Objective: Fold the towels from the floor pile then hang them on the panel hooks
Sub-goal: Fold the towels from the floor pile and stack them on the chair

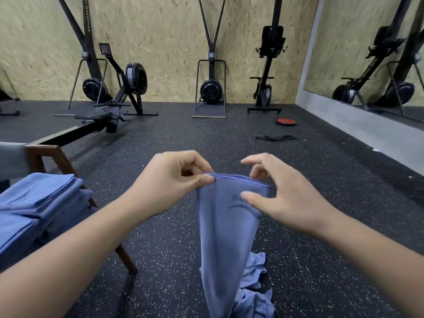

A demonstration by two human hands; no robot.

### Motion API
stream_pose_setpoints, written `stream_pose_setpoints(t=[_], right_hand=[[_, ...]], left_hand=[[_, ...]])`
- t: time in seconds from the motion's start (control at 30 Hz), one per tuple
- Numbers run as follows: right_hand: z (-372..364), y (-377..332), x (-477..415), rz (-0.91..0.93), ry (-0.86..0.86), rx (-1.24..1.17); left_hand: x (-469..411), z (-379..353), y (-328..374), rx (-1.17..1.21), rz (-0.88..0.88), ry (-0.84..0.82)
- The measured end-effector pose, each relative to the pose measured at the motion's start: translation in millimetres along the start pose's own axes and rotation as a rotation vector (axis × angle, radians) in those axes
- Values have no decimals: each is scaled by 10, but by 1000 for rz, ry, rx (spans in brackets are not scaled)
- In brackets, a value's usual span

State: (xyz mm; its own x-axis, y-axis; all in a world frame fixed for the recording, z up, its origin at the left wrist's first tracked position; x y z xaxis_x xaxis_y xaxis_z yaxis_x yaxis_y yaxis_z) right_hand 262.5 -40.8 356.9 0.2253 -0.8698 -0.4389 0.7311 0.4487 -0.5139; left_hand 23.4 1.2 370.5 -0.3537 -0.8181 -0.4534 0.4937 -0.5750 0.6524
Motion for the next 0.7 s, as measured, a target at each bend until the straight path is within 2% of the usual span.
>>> stream_pose_setpoints(t=[0.1, 0.23, 0.4, 0.5, 0.7], right_hand=[[-169, -85, 12, 57, -66, 25], [-336, -117, -8, 61, -133, -137], [-318, -30, -19, 43, -81, -229], [-272, -5, -46, 55, -56, -259], [-74, 116, -124, 35, 63, -284]], left_hand=[[27, -190, 54, 42, -30, -85], [38, -386, 97, 159, -46, -149], [38, -509, -10, 418, 4, -116], [90, -659, -123, 520, 76, -165], [190, -904, -351, 548, 162, -302]])
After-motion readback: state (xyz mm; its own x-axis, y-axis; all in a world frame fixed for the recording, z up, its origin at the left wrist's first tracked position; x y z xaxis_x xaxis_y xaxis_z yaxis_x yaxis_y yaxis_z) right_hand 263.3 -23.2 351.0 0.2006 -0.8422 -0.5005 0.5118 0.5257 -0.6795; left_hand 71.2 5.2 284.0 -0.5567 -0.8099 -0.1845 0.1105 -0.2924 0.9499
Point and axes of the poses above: each hand's wrist, its own x-axis away from the middle knuckle, its own z-axis out of the back of the hand, y = z × x, the point moved 6 cm from there along -x, towards the middle knuckle, and after that the axes turned 2 degrees about -z, right-handed, at the moved point
